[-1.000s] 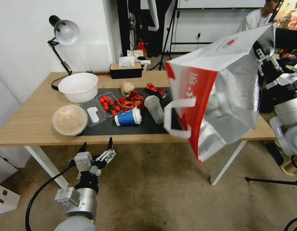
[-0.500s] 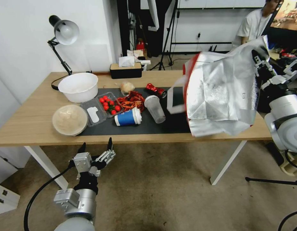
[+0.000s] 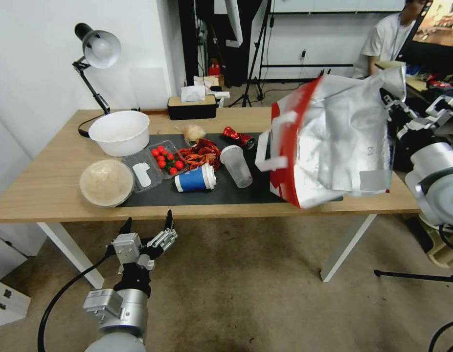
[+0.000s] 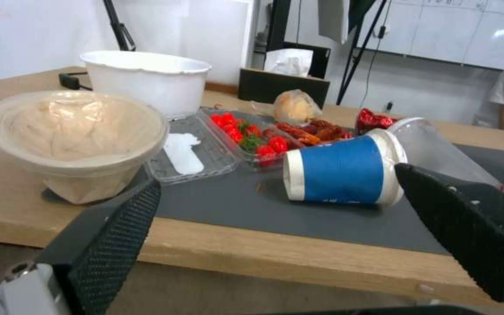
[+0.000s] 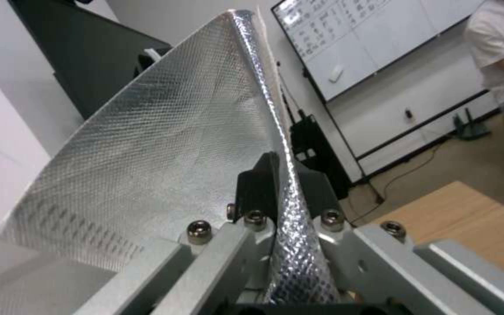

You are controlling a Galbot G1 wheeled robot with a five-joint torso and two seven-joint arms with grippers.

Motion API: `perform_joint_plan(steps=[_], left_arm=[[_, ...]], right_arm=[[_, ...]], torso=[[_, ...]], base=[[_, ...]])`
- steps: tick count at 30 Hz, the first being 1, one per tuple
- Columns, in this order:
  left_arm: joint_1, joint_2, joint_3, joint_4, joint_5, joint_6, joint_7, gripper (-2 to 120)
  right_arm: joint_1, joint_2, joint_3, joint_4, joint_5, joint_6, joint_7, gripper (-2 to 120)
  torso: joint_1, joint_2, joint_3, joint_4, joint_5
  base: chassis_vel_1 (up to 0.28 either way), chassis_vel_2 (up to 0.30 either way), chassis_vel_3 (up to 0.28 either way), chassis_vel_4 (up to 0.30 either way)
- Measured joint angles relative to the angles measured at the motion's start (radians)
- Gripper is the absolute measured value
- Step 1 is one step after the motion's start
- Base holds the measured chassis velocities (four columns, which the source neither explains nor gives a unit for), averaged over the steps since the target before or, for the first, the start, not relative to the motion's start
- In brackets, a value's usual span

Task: Pick up the food delivery bag from the floor and place it on the table.

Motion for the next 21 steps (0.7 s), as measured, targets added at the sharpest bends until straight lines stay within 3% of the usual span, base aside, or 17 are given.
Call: perform_joint_plan(steps=[9, 21], left_arm=[[0.005, -0.003, 0.006, 0.003, 0.014, -0.012, 0.003, 100], [0.019, -0.005, 0.005, -0.004, 0.025, -0.023, 0.003, 100]], right_arm=[[0.012, -0.013, -0.003, 0.001, -0.053, -0.004, 0.112, 0], [0.003, -0.005, 0.001, -0.006, -0.051, -0.025, 0.128, 3]], torso=[[0.0, 0.0, 0.0, 0.0, -0.0001], [0.0, 0.0, 0.0, -0.0001, -0.0001]], base=[[0.0, 0.0, 0.0, 0.0], [0.0, 0.0, 0.0, 0.0]])
